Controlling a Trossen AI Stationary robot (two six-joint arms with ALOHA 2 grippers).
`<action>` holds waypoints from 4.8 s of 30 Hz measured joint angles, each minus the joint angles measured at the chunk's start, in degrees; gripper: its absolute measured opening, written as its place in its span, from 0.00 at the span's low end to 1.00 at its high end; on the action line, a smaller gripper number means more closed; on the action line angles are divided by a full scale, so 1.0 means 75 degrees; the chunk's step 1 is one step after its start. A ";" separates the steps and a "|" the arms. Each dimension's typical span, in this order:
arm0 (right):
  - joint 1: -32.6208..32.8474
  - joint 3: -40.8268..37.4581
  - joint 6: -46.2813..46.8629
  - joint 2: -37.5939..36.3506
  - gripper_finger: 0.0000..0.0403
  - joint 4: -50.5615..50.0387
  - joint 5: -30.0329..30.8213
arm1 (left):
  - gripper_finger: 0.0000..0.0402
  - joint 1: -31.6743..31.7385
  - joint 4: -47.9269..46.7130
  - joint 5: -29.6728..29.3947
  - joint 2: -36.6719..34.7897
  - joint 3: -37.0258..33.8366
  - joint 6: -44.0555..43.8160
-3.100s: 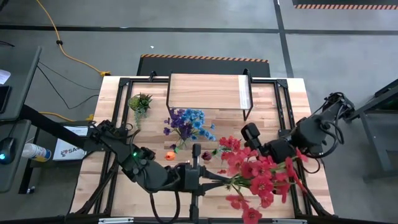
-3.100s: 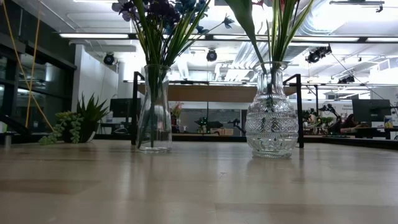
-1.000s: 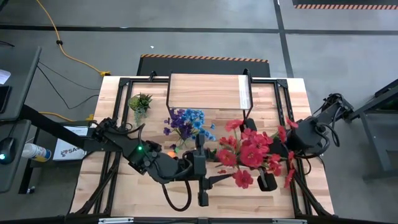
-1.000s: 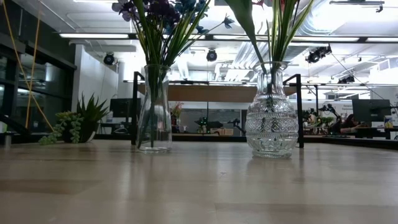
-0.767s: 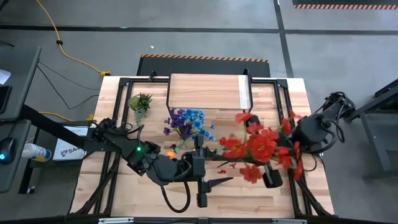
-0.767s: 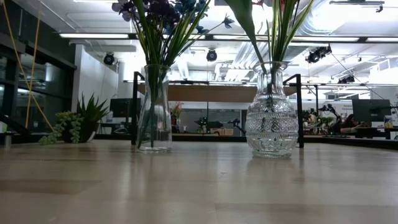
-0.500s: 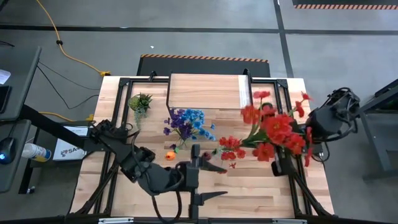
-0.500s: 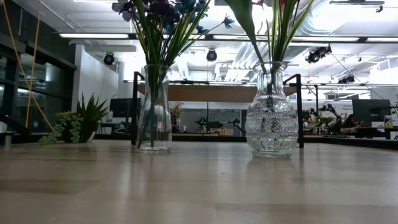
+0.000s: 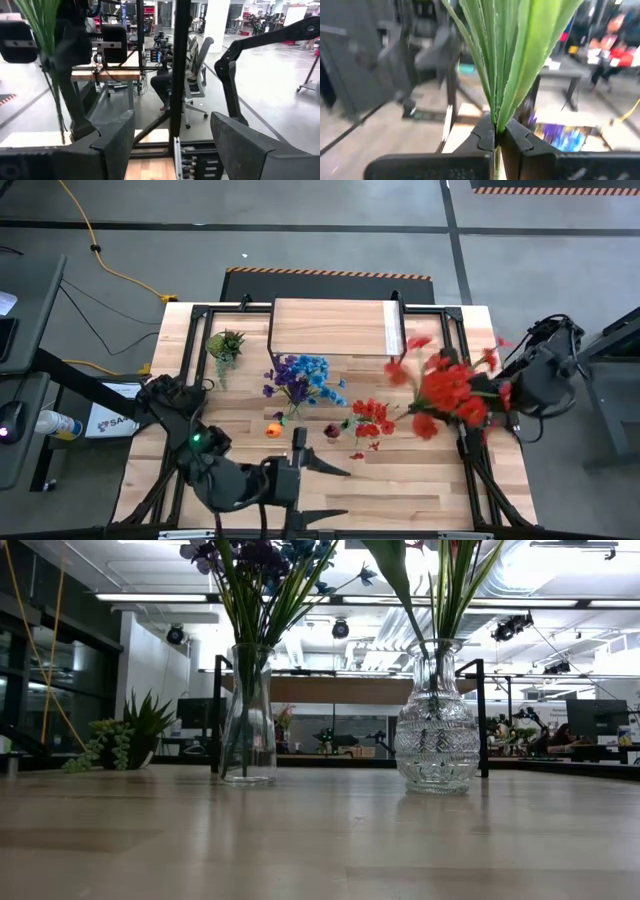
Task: Pick and place flowers into a vace then onto a shelf
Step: Put the red flower into the right transparent crystal vase
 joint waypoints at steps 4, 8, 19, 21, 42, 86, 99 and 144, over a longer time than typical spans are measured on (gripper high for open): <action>0.0330 0.0000 0.0941 0.0182 0.00 -0.1102 -0.0020 | 0.73 -0.0184 -0.0451 -0.0400 0.0000 0.0000 -0.0630; 0.0774 -0.0003 0.1526 0.0361 0.00 -0.1583 -0.0011 | 0.73 -0.0387 -0.0894 -0.1131 0.0000 0.0000 -0.1206; 0.2031 0.0000 0.2174 0.0609 0.00 -0.2194 0.1763 | 0.73 -0.0833 -0.2476 -0.2266 -0.0003 0.0000 -0.3541; 0.2200 0.0000 0.2426 0.0741 0.00 -0.2523 0.2166 | 0.73 -0.0848 -0.2932 -0.2366 -0.0003 0.0000 -0.4103; 0.3081 -0.0003 0.6249 0.1662 0.00 -0.5200 0.5072 | 0.73 -0.0841 -0.5362 -0.2103 -0.0003 0.0000 -0.6773; 0.2469 -0.0006 0.4802 0.3157 0.00 -0.1746 0.6221 | 0.73 -0.0821 -0.5955 -0.1690 -0.0003 0.0000 -0.6688; 0.2256 -0.0003 0.5439 0.4029 0.00 -0.2056 0.5781 | 0.73 -0.0821 -0.5996 -0.1566 0.0000 0.0000 -0.6688; 0.1151 -0.0003 0.5228 0.4611 0.00 -0.2045 0.5689 | 0.73 -0.0821 -0.6144 -0.1151 0.0003 0.0000 -0.6656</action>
